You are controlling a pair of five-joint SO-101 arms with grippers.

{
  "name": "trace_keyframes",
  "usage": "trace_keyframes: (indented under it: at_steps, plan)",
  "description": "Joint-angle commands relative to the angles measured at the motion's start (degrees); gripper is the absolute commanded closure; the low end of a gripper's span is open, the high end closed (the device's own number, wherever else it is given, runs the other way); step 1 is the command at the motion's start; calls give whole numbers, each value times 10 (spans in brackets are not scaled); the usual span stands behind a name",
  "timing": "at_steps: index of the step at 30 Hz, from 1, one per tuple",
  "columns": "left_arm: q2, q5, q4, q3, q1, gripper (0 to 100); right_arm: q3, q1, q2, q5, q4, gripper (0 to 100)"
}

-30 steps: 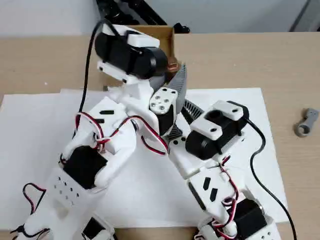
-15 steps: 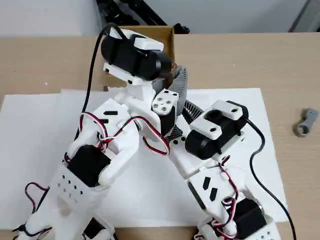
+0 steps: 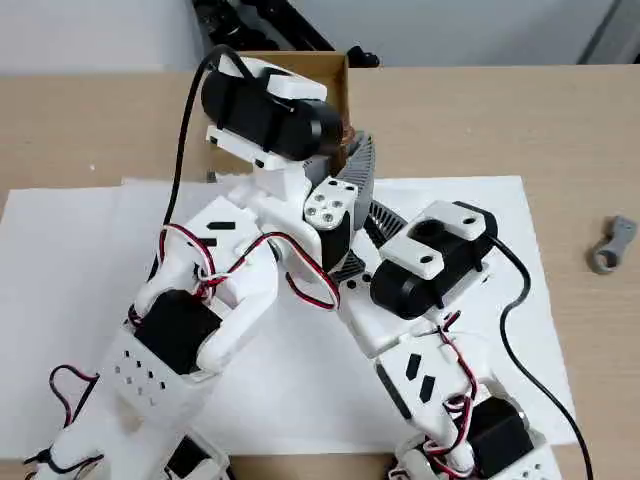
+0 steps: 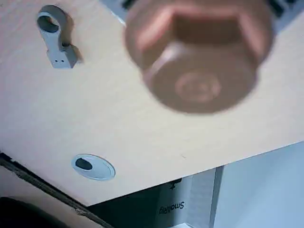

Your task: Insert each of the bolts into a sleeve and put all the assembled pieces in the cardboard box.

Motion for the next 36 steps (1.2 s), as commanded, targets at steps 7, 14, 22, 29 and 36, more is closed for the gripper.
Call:
trace_keyframes:
  at_steps: [7, 14, 22, 29, 36]
  plan:
    - [-1, 7, -16, -26, -3, 953, -6, -3, -6, 4, -7, 996]
    - [-1, 7, -13, -53, -4, 956, -6, -3, -6, 4, 7, 996]
    - [-4, 7, -11, -84, -4, 960, -6, -3, -6, 4, 12, 996]
    - [-1, 4, -1, -101, -2, 994, -6, -3, -6, 4, 12, 996]
    - [0, 43, 9, -97, -4, 994, -6, -3, -6, 4, 12, 996]
